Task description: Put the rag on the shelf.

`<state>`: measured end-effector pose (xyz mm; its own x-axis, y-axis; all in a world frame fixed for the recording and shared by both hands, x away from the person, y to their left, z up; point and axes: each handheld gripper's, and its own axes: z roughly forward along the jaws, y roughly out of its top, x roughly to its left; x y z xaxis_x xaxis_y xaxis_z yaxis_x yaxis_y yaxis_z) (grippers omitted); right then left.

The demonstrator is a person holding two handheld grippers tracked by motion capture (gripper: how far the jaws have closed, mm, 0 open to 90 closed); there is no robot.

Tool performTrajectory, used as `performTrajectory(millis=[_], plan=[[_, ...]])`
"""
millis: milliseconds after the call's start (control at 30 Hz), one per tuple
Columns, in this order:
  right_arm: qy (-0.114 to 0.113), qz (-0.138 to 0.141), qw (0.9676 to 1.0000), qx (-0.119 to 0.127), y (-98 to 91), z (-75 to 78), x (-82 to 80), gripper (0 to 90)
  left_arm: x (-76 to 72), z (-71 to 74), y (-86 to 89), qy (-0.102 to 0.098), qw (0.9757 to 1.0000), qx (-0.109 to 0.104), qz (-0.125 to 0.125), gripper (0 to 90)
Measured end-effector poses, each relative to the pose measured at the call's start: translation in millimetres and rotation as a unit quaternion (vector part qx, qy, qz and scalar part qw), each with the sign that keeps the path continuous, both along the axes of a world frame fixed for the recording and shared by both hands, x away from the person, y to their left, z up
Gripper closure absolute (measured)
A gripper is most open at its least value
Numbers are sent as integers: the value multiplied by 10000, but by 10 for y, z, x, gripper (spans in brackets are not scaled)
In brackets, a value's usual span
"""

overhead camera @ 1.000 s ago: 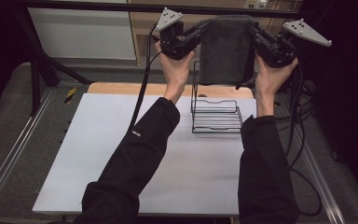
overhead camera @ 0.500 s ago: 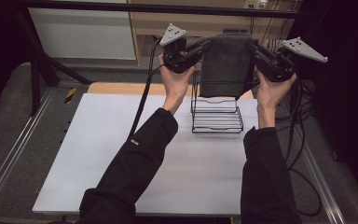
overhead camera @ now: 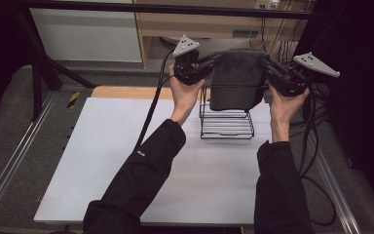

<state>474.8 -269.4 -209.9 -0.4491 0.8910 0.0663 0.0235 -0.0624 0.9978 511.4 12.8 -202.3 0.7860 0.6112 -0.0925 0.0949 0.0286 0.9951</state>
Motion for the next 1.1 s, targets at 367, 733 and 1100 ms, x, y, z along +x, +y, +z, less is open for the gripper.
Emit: performTrajectory(millis=[367, 733, 1100], plan=[[130, 248, 9995, -127, -63, -25, -49, 777, -99, -37, 36, 7, 9996, 184, -206, 803], [166, 349, 9987, -323, -69, -60, -162, 778, -203, -87, 70, 153, 9990, 280, -302, 802], [206, 428, 9983, -341, -88, -129, -243, 773, -310, -151, 82, 276, 9980, 374, -427, 798]])
